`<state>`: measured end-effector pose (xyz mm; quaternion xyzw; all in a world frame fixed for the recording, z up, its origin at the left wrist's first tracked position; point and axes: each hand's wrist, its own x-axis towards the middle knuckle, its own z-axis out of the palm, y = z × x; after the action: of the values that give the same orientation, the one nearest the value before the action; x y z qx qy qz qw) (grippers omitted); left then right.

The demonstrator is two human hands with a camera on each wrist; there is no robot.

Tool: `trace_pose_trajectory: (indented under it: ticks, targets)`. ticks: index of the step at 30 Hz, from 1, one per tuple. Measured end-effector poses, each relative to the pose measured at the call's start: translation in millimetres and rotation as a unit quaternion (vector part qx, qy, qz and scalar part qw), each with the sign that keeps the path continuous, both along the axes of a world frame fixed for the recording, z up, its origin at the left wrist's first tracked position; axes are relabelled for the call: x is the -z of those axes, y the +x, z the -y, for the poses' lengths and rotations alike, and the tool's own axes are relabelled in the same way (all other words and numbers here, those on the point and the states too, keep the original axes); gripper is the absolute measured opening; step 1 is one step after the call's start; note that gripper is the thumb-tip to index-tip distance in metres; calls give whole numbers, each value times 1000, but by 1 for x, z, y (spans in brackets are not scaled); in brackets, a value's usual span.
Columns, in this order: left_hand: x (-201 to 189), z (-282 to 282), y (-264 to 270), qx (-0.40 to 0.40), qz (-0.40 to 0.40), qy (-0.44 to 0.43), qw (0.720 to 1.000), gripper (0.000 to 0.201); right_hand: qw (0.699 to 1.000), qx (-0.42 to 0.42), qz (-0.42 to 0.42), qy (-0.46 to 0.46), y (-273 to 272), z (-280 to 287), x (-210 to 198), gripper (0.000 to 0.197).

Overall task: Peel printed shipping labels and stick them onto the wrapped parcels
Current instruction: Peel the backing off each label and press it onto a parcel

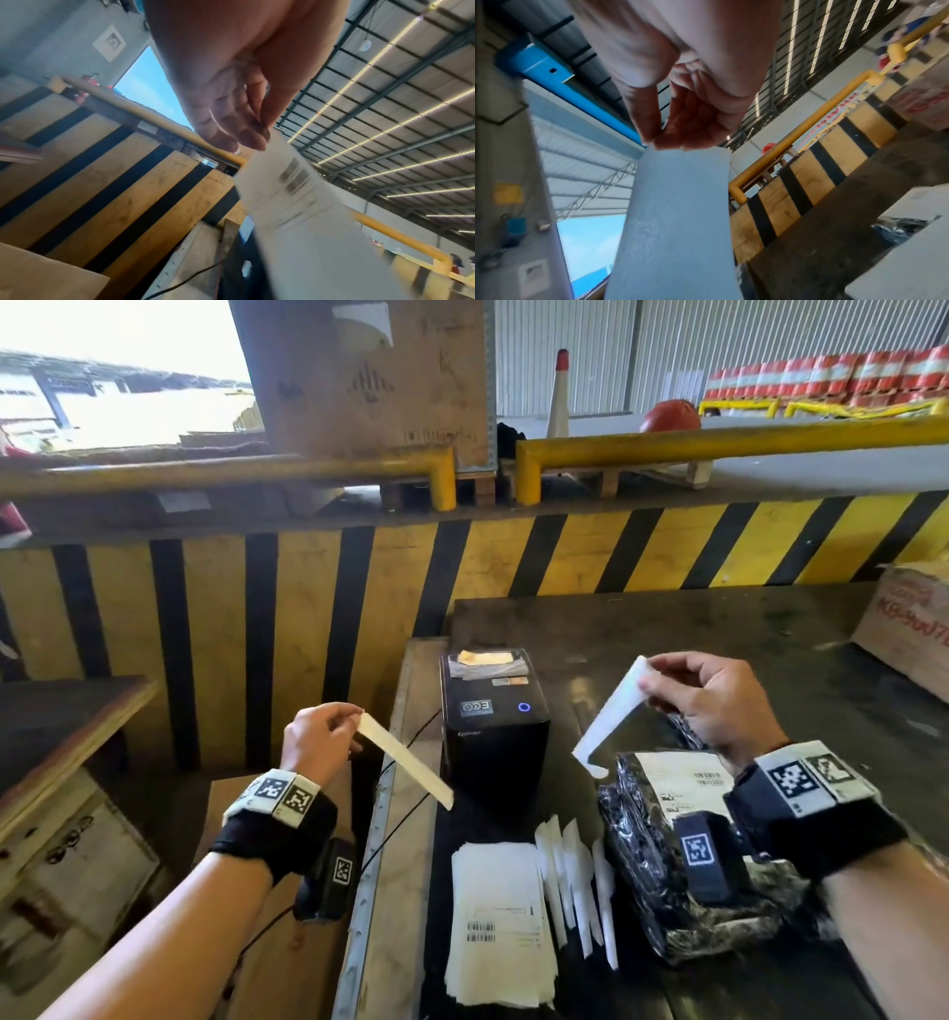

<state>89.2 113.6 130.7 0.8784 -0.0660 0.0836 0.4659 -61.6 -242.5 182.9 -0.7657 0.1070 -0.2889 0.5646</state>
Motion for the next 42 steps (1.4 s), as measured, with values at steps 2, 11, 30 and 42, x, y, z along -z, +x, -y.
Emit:
trace_pose_trajectory:
  ticks: [2,11,30,42]
  targets:
    - [1,7,-4,20,0,-9,1000,15,998,-50,-39,-17,5,-25,12,12]
    - [19,25,-32,84,-54,-79,992,16,932,-61,-281,-221,19,-66,107,21]
    - [-38,161,-45,155,52,-100,981,11,945,-73,-83,-307,10,-58,19,31]
    - [-65,280,-45,241,-24,-168,956,17,968,83,-21,-235,-27,66,-4,10]
